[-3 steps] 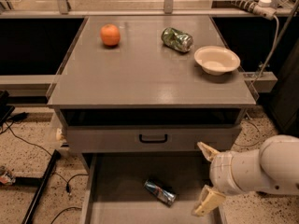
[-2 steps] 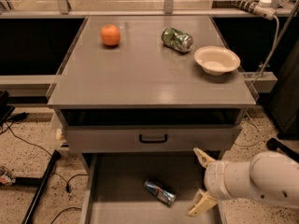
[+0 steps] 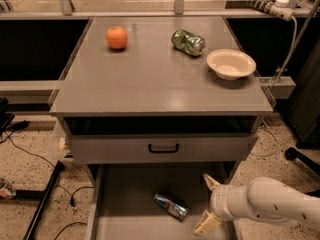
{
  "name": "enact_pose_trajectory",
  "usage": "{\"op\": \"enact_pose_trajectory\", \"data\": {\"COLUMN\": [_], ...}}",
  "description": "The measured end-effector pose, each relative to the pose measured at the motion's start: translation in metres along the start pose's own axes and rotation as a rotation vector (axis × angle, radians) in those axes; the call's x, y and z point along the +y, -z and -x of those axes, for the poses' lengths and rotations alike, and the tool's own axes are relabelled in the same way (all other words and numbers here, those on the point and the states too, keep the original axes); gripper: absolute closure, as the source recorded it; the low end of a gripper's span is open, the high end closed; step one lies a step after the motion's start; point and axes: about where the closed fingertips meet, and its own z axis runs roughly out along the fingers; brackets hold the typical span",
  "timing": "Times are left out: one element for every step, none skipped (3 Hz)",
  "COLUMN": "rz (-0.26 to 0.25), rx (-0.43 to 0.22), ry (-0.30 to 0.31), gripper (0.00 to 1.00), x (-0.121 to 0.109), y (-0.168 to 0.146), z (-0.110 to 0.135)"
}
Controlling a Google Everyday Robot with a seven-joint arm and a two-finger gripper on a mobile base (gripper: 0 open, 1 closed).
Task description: Pick redbull can from middle drawer and place on counter
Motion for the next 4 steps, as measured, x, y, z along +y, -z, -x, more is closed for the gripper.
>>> {"op": "enact_pose_trajectory", "data": {"rz": [-0.001,0.009,-0.002,-0.009], "rx": [-0.001,-0.024,-0.099,-0.181], "ry": [0.001,-0.009,-0.054,-0.113], "gripper": [0.00,0.00,0.00,0.00], "x": [0.000,0.006,0.007,0.008], "y": [0.001,-0.004,-0.025,-0.059], "z": [0.001,0.003,0.005,0.002]}}
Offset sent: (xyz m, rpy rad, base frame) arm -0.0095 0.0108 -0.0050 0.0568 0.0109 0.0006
